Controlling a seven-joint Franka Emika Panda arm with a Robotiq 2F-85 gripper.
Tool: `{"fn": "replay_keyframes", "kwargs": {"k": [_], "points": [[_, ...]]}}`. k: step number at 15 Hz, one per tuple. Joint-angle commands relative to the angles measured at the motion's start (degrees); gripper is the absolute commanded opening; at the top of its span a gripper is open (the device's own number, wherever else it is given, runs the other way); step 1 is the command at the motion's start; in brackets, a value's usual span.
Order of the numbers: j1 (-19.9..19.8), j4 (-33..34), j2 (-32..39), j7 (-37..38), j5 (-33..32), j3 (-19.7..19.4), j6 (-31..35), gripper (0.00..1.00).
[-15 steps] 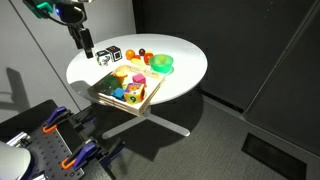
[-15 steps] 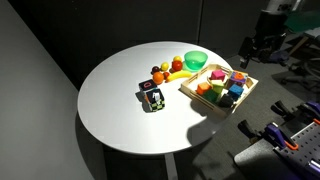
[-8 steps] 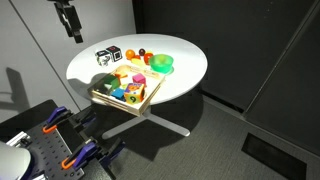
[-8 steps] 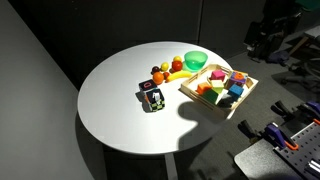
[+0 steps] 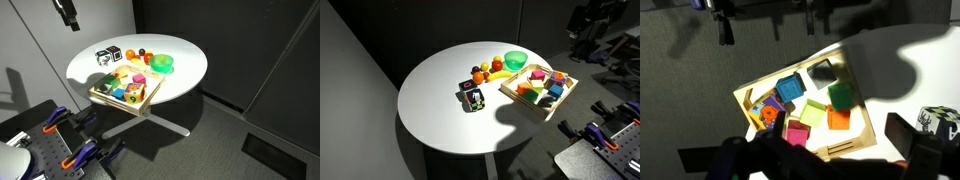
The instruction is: Put the block inside the box
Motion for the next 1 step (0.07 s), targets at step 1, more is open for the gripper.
{"fn": "replay_keyframes", "kwargs": {"k": [1], "points": [[-0.48, 0.08, -0.52, -0.23, 0.24, 0.41, -0.14, 1.00]]}}
